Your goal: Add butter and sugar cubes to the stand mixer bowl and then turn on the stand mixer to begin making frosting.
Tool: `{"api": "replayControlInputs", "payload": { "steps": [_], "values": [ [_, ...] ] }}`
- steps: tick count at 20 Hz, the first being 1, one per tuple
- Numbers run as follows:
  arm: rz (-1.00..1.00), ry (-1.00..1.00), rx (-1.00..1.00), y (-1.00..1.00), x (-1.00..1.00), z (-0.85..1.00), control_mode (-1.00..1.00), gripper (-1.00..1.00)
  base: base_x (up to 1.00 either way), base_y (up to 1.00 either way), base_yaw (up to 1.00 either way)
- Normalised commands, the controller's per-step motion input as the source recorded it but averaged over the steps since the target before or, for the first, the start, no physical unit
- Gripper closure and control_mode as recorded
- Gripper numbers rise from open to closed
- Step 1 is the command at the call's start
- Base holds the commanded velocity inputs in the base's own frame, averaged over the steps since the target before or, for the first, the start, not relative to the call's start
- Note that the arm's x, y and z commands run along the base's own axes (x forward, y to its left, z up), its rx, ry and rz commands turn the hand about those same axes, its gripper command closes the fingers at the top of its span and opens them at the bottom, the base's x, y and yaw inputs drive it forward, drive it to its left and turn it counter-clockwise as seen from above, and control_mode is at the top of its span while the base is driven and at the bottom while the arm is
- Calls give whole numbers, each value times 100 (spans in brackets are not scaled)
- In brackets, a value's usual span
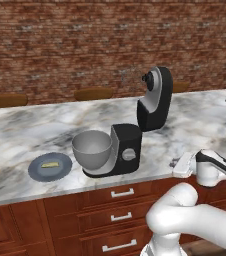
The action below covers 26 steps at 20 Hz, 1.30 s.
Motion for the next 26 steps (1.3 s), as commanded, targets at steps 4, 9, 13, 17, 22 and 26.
{"api": "replayControlInputs", "payload": {
  "steps": [4,9,13,17,22,26],
  "values": [
    [-1,0,0,-11,-8,-4,-100,100,0,0,0],
    [-3,-2,0,-7,-35,43,-100,100,0,0,0],
    [-4,-6,0,0,-74,100,-100,100,0,0,0],
    [-2,-3,-7,7,-96,100,-100,100,0,0,0],
    [0,0,-26,60,-96,100,-100,100,0,0,0],
    [1,0,-44,97,-77,100,-100,100,0,0,0]
  ]
}}
